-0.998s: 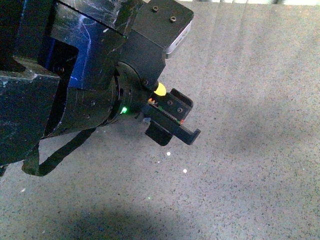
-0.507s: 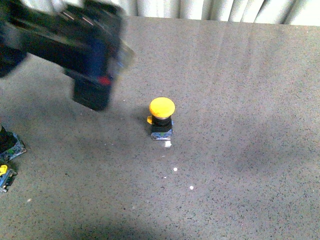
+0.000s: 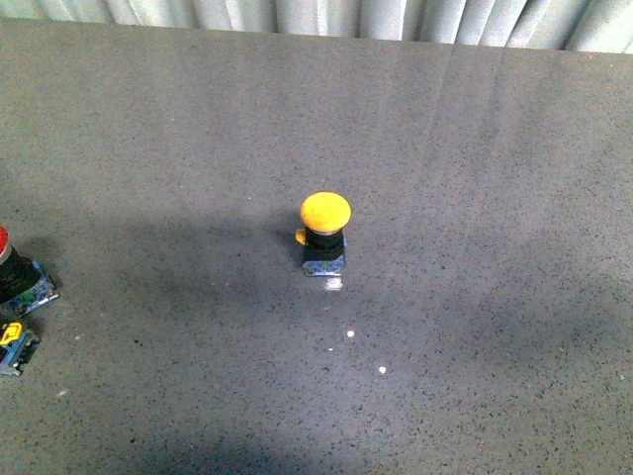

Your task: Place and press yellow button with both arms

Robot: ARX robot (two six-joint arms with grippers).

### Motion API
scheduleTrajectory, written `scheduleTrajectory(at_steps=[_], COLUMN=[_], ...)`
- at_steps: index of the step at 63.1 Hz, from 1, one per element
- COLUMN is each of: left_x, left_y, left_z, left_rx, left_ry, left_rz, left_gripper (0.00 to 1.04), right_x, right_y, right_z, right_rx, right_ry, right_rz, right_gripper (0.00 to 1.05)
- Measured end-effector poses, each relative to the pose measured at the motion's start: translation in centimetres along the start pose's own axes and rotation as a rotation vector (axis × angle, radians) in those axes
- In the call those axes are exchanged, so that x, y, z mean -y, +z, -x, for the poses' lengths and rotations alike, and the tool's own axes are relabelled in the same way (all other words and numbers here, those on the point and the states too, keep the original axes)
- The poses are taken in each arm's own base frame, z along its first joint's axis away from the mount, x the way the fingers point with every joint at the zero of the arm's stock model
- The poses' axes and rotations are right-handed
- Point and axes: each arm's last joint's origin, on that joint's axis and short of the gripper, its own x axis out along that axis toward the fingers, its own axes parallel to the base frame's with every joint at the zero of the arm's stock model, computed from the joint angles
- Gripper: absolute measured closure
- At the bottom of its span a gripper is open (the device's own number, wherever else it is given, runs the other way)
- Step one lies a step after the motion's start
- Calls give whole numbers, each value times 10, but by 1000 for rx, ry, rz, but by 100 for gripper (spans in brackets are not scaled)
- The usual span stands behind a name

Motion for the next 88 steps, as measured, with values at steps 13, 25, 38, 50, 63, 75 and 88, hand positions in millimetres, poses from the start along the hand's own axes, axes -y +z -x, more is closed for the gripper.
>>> scheduleTrajectory(at_steps=[13,25,38,50,63,75,88], left_x=[0,0,0,0,0,0,0], left_y=[-9,-17,-22,-30,-28,-28,-29], left_z=[14,24,33,38,45,49,52], left_rx=[7,2,3,13,21,22,22], left_ry=[1,0,0,0,0,0,0], left_rz=[-1,-1,-1,-1,-1,-1,-1], left_gripper=[103,103,103,103,103,103,103], right_x=[-24,-75,-121,-144,-151,-155,-158], right_y=[55,77,87,72,57,61,61], right_z=[-55,-114,-152,-172,-184,-192,-198], right_rx=[-34,-138,-209,-279,-336,-331,-346], right_ry=[83,171,222,245,243,240,248], right_rz=[119,266,324,334,338,335,334], right_gripper=[9,9,41,73,103,103,103])
